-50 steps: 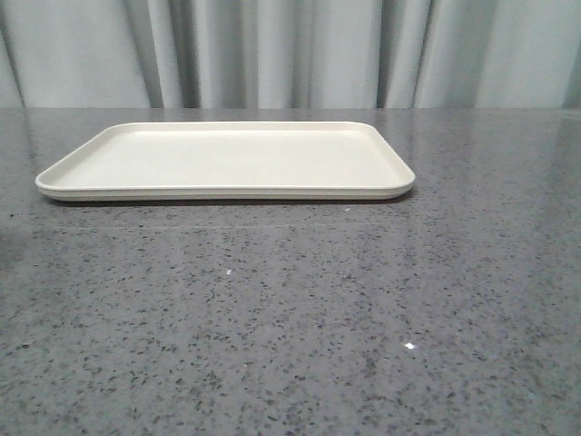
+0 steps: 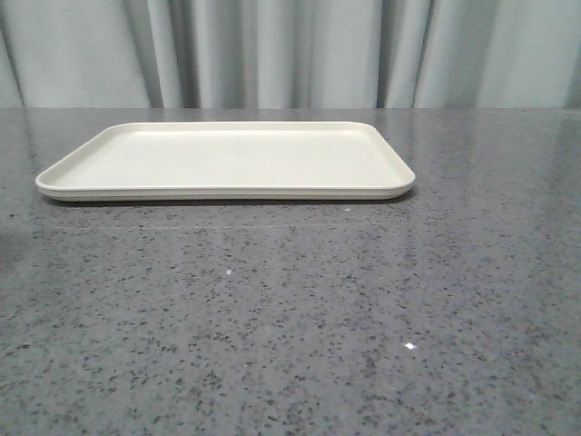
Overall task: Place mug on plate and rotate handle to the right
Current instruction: 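Lower the left gripper over the white mug and grip its rim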
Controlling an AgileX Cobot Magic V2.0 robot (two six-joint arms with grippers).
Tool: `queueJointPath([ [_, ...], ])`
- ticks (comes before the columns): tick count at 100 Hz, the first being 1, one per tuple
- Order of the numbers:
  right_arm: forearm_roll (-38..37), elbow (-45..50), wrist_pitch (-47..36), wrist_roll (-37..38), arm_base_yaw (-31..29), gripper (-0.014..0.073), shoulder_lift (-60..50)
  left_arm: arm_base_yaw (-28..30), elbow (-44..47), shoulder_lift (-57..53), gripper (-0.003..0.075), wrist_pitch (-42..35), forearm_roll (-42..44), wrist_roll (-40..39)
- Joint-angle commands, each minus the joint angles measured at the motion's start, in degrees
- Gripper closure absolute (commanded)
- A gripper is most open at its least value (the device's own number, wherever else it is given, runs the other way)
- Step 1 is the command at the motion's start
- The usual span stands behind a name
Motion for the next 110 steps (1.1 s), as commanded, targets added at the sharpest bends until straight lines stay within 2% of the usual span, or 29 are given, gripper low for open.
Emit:
queueJointPath([
  [1, -0.30, 0.12, -4.69, 0.04, -0.38, 0.0659, -1.10, 0.13, 0.70, -1.77, 0.0740, -5.47, -0.39, -0.50],
  [45, -0.30, 0.06, -6.50, 0.04, -0.38, 0.0659, -1.10, 0.13, 0.17, -1.77, 0.0740, -5.89, -0.75, -0.50],
  [55, 0.30, -0.14, -10.91, 0.09, -0.38, 0.0659, -1.10, 0.13, -2.09, -1.77, 0.0740, -4.64, -1.45, -0.50],
  [64, 3.55, -1.92, -10.36, 0.09, -0.38, 0.0659, -0.92, 0.13, -5.44, -1.77, 0.0740, -2.27, -1.45, -0.50],
  [78, 6.98, -7.78, -3.79, 0.09, -0.38, 0.0659, 1.23, 0.13, -11.71, -0.85, 0.0740, 0.78, -4.22, -0.50],
  [98, 7.04, -22.47, 17.39, 0.09, -0.38, 0.0659, 8.95, 0.13, -22.22, 5.83, 0.0740, 12.98, -6.53, -0.50],
  [110, 7.04, -31.28, 25.45, -0.14, -0.38, 0.0659, 14.59, 0.13, -28.66, 11.97, 0.0740, 18.67, -8.66, -0.50],
])
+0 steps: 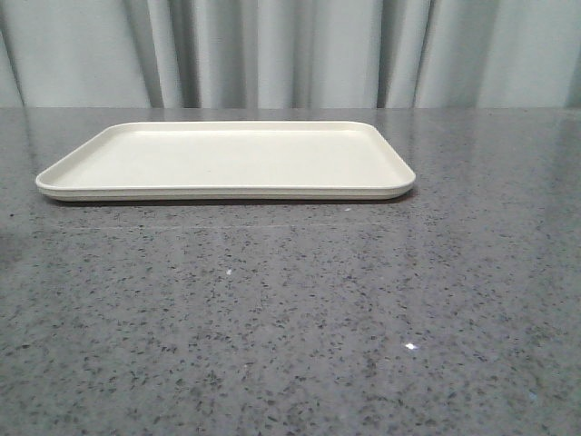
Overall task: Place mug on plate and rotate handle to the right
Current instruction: 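Lower the left gripper over the white mug and grip its rim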
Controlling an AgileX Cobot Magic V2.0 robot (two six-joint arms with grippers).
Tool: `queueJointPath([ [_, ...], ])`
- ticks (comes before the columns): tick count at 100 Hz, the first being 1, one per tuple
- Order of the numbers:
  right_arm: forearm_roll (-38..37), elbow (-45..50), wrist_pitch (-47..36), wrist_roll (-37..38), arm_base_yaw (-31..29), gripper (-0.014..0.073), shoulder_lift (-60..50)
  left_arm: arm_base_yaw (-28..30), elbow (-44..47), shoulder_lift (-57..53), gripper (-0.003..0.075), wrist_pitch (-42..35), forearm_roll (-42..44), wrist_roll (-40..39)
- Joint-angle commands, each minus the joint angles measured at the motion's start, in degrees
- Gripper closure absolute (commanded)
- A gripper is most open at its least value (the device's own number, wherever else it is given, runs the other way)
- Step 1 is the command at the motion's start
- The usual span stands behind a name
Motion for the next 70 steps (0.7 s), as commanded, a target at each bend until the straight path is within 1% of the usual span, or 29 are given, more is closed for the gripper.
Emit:
queueJointPath([
  [1, 0.29, -8.22, 2.77, -0.22, -0.38, 0.0659, 5.34, 0.13, -6.29, 5.63, 0.0740, 0.61, -2.37, -0.50],
  [25, 0.29, -21.05, 8.18, -0.53, -0.25, 0.0659, 13.52, 0.13, -18.60, 17.44, 0.0740, 8.68, -6.29, -0.50],
  [36, 0.29, -24.61, 10.22, -0.53, -0.25, 0.0659, 16.18, 0.13, -22.78, 21.23, 0.0740, 10.12, -8.08, -0.50],
  [46, 0.29, -25.07, 10.17, -0.53, -0.25, 0.0659, 17.38, 0.13, -25.34, 23.48, 0.0740, 11.04, -8.71, -0.50],
  [52, 0.29, -25.02, 10.22, -0.53, -0.25, 0.0659, 17.63, 0.13, -26.16, 24.28, 0.0740, 12.18, -10.90, -0.50],
  [60, 0.29, -25.02, 10.27, -0.53, -0.25, 0.0659, 17.81, 0.13, -26.17, 24.49, 0.0740, 12.66, -12.74, -0.50],
  [70, 0.29, -25.02, 10.16, -0.53, -0.25, 0.0659, 17.79, 0.13, -26.17, 24.62, 0.0740, 13.09, -12.82, -0.50],
])
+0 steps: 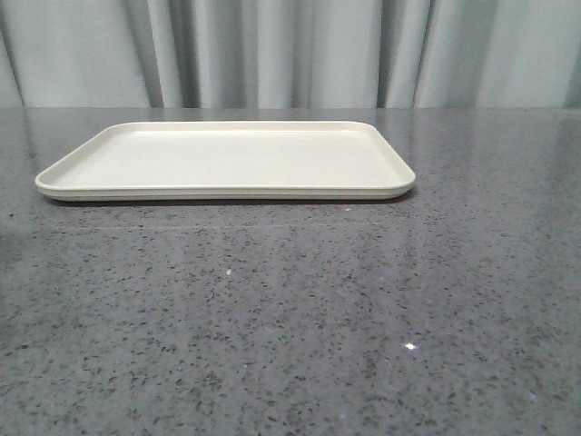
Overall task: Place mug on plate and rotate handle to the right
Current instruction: 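Lower the left gripper over the white mug and grip its rim, then lift the white mug with the left gripper and carry it over the tray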
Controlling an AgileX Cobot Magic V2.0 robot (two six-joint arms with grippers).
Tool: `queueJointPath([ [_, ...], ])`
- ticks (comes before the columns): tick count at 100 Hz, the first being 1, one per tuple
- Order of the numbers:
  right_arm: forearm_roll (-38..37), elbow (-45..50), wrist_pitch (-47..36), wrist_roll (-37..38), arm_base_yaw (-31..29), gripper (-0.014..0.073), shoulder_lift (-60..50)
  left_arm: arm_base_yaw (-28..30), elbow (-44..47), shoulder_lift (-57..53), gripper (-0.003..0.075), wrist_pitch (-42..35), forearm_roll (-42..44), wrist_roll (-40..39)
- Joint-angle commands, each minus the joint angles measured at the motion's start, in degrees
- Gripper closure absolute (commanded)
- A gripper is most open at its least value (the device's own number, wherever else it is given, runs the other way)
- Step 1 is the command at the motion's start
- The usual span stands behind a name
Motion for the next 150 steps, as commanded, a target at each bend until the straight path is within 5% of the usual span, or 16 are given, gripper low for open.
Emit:
queueJointPath([
  [1, 0.19, -1.89, -4.09, -0.43, -0.25, 0.0659, 0.96, 0.13, -1.98, 0.85, 0.0740, -2.79, -1.71, -0.50],
  [33, 0.19, -1.89, -4.73, -0.43, -0.25, 0.0653, 0.96, 0.13, -1.98, 0.85, 0.0739, 0.46, -1.71, -0.50],
  [47, 0.19, -1.89, -4.73, -0.43, -0.25, 0.0538, 0.96, 0.13, -1.98, 0.85, 0.0695, 1.39, 0.38, -0.50],
  [55, 0.19, -1.89, -4.74, -0.43, -0.25, 0.0386, 0.96, 0.13, -1.98, 0.85, 0.0589, 1.52, 0.37, -0.50],
  [71, 0.19, -1.89, -6.05, -0.43, -0.25, 0.0062, 0.96, 0.13, -1.98, 0.85, 0.0216, 1.52, 0.37, -0.11],
  [81, 0.19, -1.89, -6.47, -0.43, -0.25, -0.0018, 0.96, 0.17, -1.98, 0.85, 0.0077, 1.52, 0.77, -0.11],
  [150, 0.19, -1.89, -7.44, -0.43, -0.25, -0.0020, 0.98, 0.17, -1.98, 15.02, 0.0113, 9.46, 7.71, -2.57],
])
